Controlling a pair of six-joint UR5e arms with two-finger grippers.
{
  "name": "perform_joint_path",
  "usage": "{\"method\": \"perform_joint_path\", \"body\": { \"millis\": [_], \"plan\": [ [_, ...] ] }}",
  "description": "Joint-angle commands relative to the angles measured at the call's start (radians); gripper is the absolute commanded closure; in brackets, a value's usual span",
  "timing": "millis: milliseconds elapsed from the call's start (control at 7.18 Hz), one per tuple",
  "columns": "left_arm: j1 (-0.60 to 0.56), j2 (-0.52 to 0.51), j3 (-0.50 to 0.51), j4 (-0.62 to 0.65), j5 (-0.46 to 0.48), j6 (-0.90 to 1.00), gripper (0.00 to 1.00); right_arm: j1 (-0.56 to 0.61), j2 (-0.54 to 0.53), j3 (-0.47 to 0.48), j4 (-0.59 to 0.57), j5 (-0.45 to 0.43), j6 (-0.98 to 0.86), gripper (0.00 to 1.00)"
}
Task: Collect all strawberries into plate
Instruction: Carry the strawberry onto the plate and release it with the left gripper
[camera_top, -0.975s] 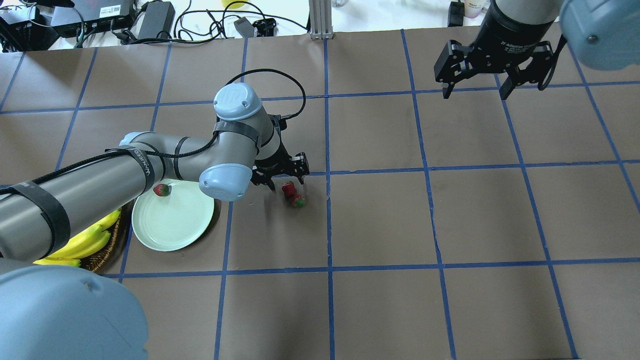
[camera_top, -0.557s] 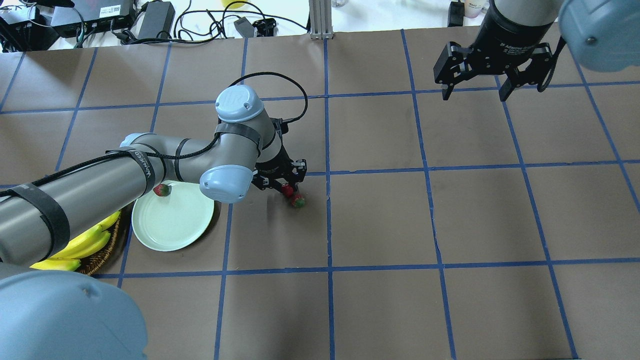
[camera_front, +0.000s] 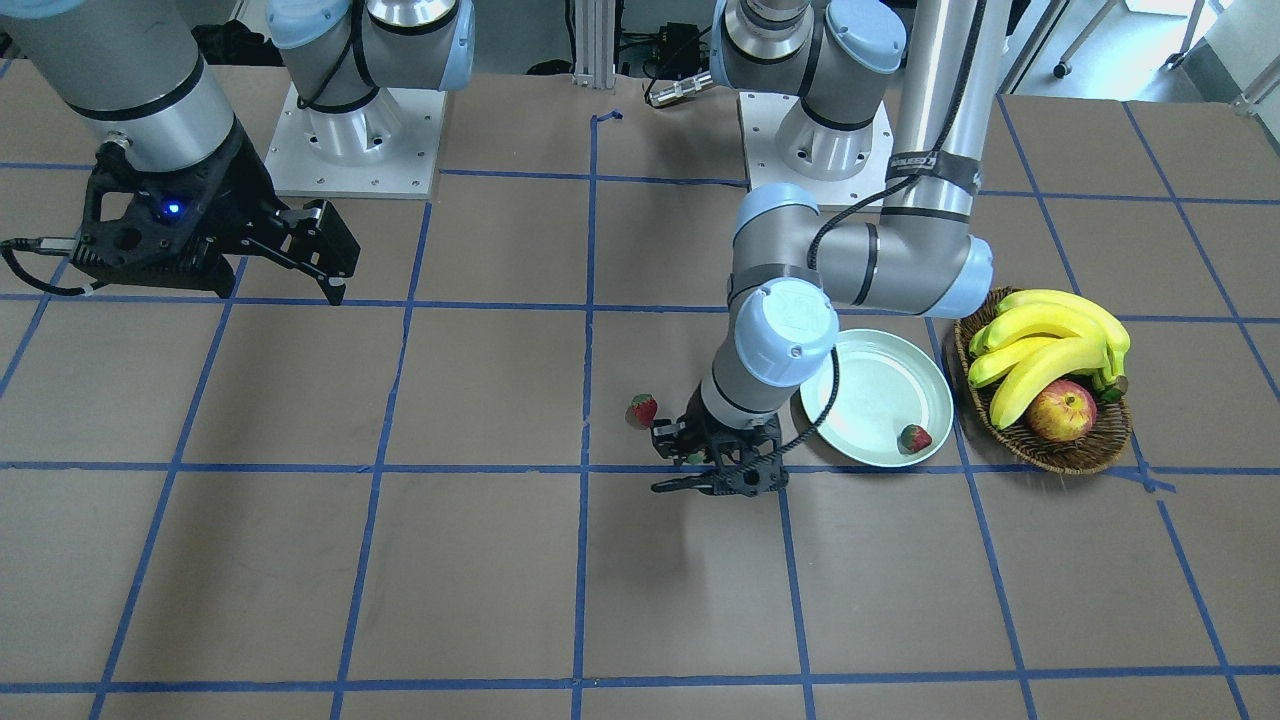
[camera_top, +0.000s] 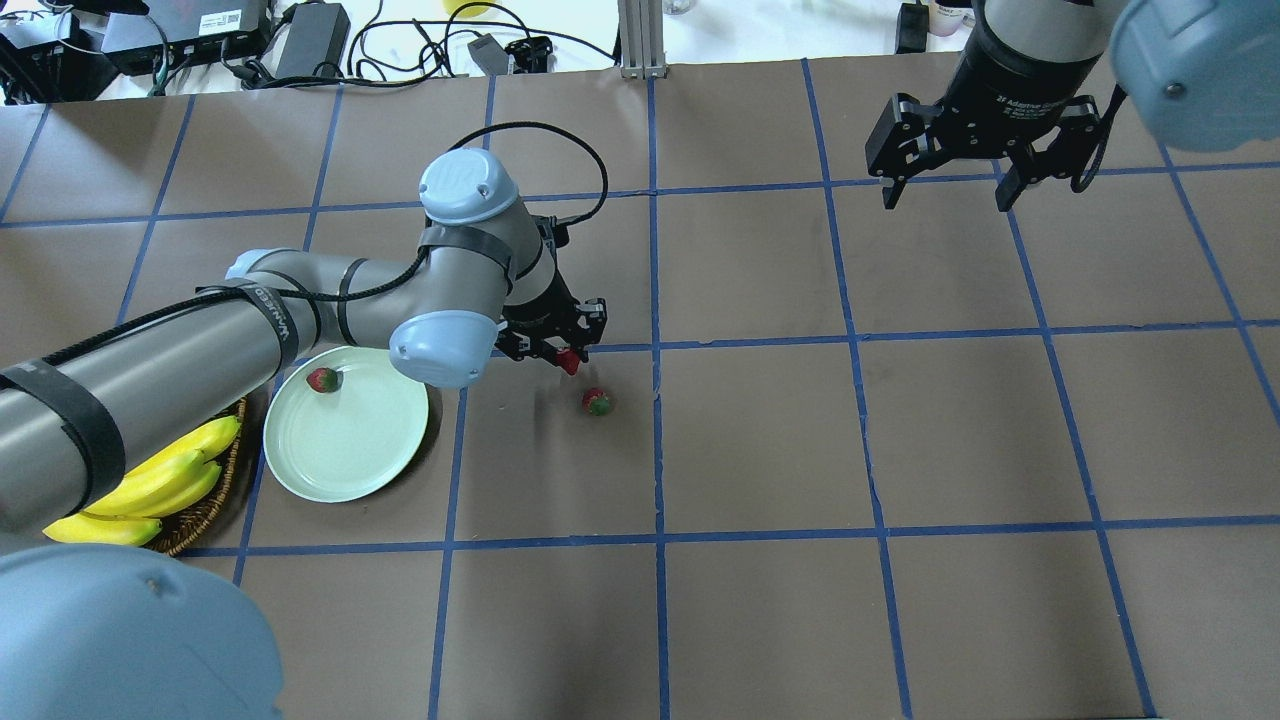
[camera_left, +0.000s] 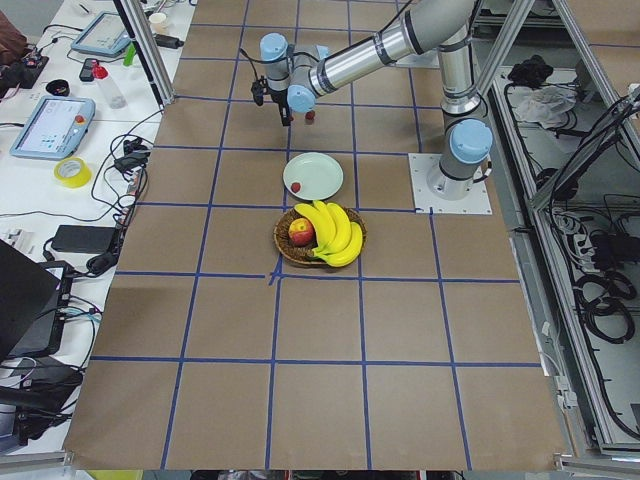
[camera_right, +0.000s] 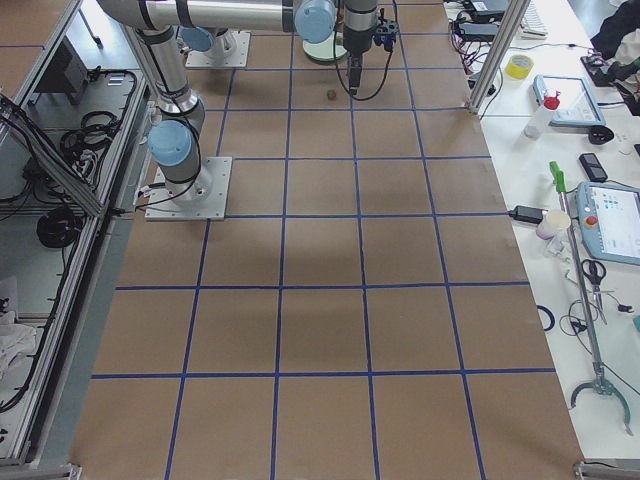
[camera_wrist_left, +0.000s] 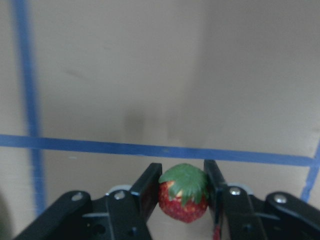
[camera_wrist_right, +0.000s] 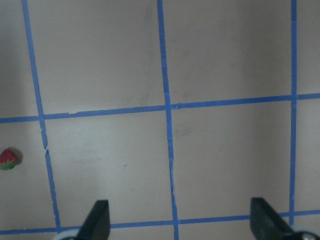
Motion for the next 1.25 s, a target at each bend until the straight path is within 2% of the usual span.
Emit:
{"method": "perform_joint_path", "body": {
  "millis": [0,139,418,697,836,975,1115],
  "plan": [
    [0.134,0.054,0.009,-0.155,0.194,0.098,1.00,0.000,0.000,0.000,0.000,0.000,0.000,0.00],
    [0.178,0.063,-0.015,-0.169,0.237,0.147,1.00,0.000,0.000,0.000,0.000,-0.001,0.000,0.00],
    [0.195,0.068,-0.104,-0.168,0.245,0.204,1.00,0.000,-0.002,-0.015,0.000,0.000,-0.002,0.00],
    [0.211,0.063,-0.144,-0.156,0.248,0.207,1.00,-0.003,-0.008,-0.020,0.000,0.000,-0.011,0.00],
    [0.231,0.063,-0.144,-0.157,0.250,0.223,0.55,-0.001,-0.011,-0.038,0.000,0.000,-0.011,0.00],
    [0.234,0.068,-0.137,-0.157,0.250,0.227,0.01,-0.001,-0.011,-0.047,0.000,0.002,-0.010,0.00],
    [0.234,0.071,-0.132,-0.153,0.250,0.224,0.00,0.000,-0.011,-0.032,0.001,0.000,-0.008,0.00]
  ]
}}
